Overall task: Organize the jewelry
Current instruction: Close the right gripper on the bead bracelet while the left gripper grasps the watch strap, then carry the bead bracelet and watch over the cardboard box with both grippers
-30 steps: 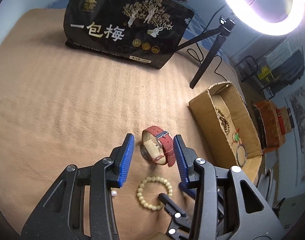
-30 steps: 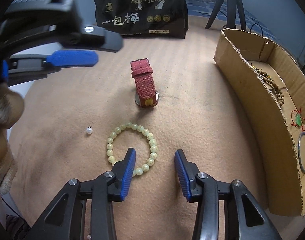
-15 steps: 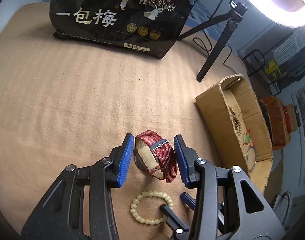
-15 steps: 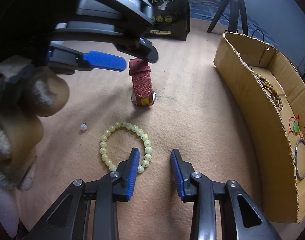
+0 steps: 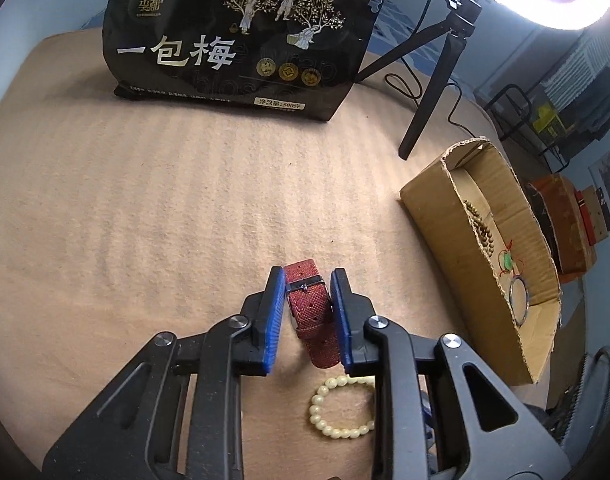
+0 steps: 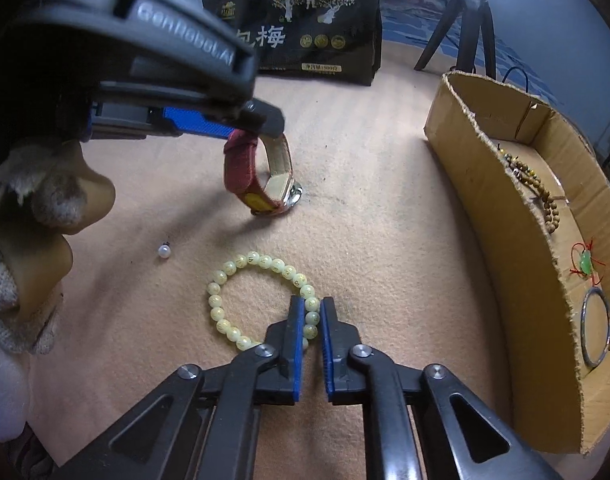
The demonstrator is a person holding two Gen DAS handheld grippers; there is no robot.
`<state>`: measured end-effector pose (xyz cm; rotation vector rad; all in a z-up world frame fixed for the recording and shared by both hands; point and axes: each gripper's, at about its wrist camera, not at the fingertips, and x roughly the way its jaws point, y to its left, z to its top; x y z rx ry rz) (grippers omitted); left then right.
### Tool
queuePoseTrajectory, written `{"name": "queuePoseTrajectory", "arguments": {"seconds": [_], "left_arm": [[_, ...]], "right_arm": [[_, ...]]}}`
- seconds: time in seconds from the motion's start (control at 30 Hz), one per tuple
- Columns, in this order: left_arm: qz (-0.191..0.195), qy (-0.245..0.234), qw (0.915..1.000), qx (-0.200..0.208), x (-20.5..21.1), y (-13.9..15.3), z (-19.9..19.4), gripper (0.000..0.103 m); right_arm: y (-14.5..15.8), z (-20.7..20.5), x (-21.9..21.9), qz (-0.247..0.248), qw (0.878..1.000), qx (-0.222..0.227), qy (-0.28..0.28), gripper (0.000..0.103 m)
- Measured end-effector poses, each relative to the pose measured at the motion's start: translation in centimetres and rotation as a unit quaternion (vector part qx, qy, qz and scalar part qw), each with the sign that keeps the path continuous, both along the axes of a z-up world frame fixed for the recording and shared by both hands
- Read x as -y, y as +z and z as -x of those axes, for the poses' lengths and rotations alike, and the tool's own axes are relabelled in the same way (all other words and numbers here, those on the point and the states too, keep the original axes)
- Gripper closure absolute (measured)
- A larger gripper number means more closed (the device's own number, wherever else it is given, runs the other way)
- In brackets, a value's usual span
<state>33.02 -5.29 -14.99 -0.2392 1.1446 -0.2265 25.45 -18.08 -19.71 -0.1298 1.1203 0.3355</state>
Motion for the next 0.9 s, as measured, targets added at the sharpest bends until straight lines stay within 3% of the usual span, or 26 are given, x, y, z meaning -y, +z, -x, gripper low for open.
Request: {"name": "queuePoseTrajectory", "arguments": {"seconds": [0.47, 0.9], "left_arm": [[-0.023, -0.001, 0.999, 0.039, -0.7, 2.1, 1.3, 0.081], [0.005, -0.009, 0.9959, 0.09, 0.1, 6.5, 2.8, 0.081]], "right_arm": [[4.1, 1.6, 0.5, -0.004, 0.999, 0.049, -0.005, 0.099], [9.7, 1.5, 3.9, -0.015, 0.992, 0.118, -0.038, 0.099]]}}
